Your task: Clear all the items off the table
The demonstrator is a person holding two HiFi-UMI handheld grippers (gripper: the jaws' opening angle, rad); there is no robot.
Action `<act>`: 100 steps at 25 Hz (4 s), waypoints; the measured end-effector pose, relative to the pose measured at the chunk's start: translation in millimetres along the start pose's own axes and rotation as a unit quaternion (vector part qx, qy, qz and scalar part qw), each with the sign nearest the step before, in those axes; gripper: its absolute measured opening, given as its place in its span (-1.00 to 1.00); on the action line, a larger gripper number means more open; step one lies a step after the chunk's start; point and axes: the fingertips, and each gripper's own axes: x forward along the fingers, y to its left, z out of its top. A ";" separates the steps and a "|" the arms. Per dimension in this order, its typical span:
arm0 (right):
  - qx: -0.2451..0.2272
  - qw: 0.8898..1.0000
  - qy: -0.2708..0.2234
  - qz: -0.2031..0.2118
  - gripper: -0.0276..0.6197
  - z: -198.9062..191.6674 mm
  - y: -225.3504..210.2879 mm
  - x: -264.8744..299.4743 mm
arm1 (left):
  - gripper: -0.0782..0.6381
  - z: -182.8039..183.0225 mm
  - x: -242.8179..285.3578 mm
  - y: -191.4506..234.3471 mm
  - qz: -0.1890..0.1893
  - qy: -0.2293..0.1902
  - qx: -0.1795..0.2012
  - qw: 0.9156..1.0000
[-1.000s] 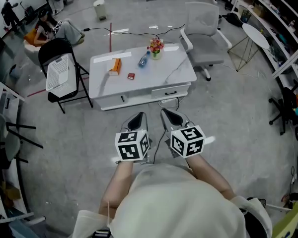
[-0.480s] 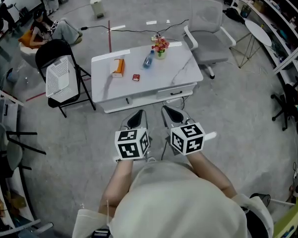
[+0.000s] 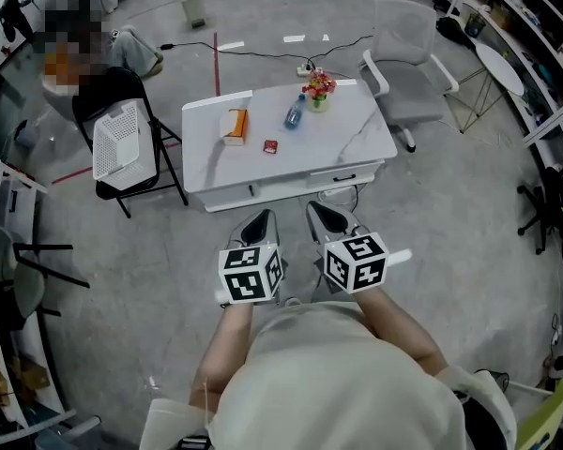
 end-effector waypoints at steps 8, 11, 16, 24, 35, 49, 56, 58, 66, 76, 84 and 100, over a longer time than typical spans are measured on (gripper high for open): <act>0.004 1.000 0.015 0.026 -0.92 -8.8 16.6 11.7 | -0.76 -1.4 -3.4 16.0 0.007 -0.006 -0.015 1.000; -0.001 0.999 0.018 0.033 -0.92 -7.6 17.6 22.6 | -0.76 -1.5 1.2 24.7 0.014 -0.004 -0.018 1.000; -0.009 0.998 0.023 0.051 -0.92 0.4 17.8 48.9 | -0.76 7.5 17.1 45.4 0.031 -0.010 -0.032 0.999; -0.020 0.997 0.022 0.072 -0.92 23.5 20.2 104.3 | -0.76 38.0 44.4 86.6 0.054 -0.016 -0.041 0.998; -0.018 0.996 0.023 0.087 -0.92 72.7 3.2 185.5 | -0.76 85.5 94.1 136.3 0.076 -0.002 -0.042 0.996; -0.017 0.996 0.028 0.080 -0.92 119.5 -37.5 290.8 | -0.76 143.0 175.2 189.5 0.073 0.005 -0.028 0.997; -0.001 0.997 0.038 0.063 -0.92 113.8 -62.9 321.5 | -0.76 142.0 214.0 210.3 0.063 0.017 -0.020 0.998; 0.005 0.998 0.043 0.055 -0.92 108.3 -70.7 326.8 | -0.76 140.6 223.4 215.0 0.062 0.022 -0.022 0.998; 0.025 0.997 0.073 0.021 -0.92 85.1 -98.0 337.8 | -0.76 129.7 255.4 226.4 0.057 0.055 -0.019 0.997; 0.037 0.993 0.113 -0.004 -0.92 61.7 -104.3 374.3 | -0.76 118.6 281.6 257.9 0.048 0.090 -0.018 0.995; 0.051 0.988 0.141 -0.019 -0.81 43.3 -91.3 428.8 | -0.76 109.4 297.8 295.9 0.031 0.127 -0.005 0.991; 0.077 0.968 0.229 -0.063 -0.22 -32.8 -105.0 533.8 | -0.76 84.1 354.3 361.1 0.009 0.179 -0.007 0.984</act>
